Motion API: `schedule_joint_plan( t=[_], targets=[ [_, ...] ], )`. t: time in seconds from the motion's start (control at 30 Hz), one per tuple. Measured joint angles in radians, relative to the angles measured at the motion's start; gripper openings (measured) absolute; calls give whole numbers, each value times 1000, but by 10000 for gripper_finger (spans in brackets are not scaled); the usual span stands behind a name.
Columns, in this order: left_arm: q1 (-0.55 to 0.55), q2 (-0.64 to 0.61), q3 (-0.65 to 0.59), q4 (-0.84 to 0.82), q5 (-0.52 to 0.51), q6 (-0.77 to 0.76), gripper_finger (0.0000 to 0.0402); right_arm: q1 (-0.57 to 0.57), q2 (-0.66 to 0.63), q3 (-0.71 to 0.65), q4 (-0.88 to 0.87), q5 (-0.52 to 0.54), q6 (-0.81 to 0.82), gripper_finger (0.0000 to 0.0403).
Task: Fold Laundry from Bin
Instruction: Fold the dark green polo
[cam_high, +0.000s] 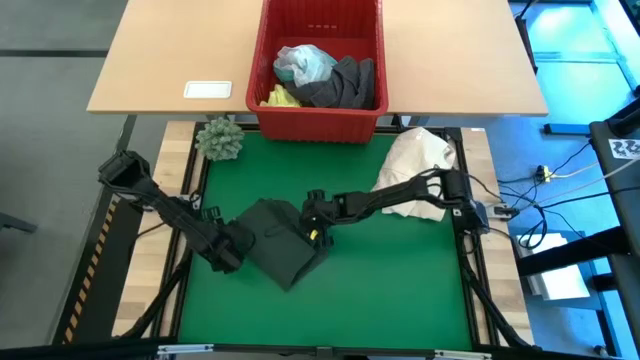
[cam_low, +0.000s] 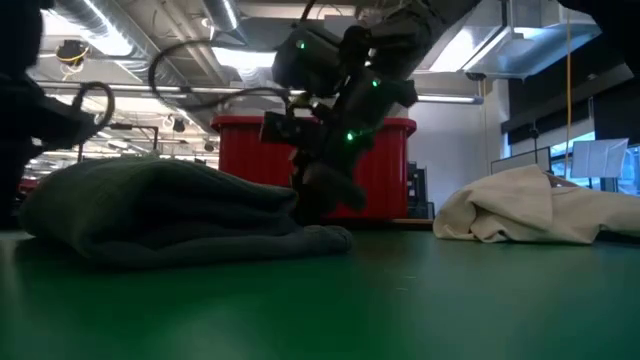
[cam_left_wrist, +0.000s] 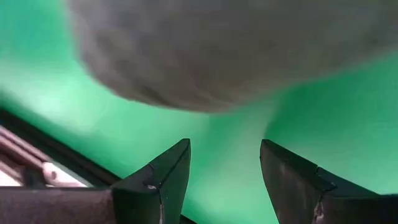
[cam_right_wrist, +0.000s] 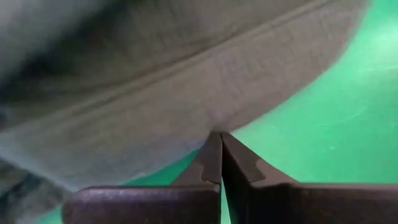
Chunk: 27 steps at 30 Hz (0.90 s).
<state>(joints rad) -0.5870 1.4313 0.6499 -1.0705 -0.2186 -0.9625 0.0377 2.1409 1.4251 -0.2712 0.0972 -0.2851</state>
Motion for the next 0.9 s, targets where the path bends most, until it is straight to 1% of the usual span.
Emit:
schedule_joint_plan(
  t=[0.07, 0.2, 0.27, 0.4, 0.47, 0.6, 0.7, 0.8, 0.9],
  targets=[
    [25, -1, -19, 0, -32, 24, 188, 15, 11, 3, 1, -37, 20, 0],
    [87, -1, -33, 1, -117, 98, 188, 58, 12, 4, 0, -33, 53, 0],
    [120, -1, -33, 2, -161, 133, 188, 92, 7, 3, 4, -39, 70, 0],
    [182, -1, -33, 33, -239, 201, 188, 172, 6, 2, 35, -99, 77, 0],
    [211, -1, -33, 60, -262, 227, 188, 205, 6, 2, 34, -101, 78, 0],
    [247, -1, -14, 94, -261, 266, 188, 248, 1, 2, 9, -74, 98, 0],
    [255, -1, 27, 63, -226, 267, 188, 263, -29, 1, -80, -42, 122, 0],
    [252, -1, 94, -24, -171, 266, 188, 262, -74, 0, -165, -16, 129, 0],
    [232, 0, 191, -194, -134, 241, 188, 250, -117, 1, -195, 66, 124, 0]
  ],
)
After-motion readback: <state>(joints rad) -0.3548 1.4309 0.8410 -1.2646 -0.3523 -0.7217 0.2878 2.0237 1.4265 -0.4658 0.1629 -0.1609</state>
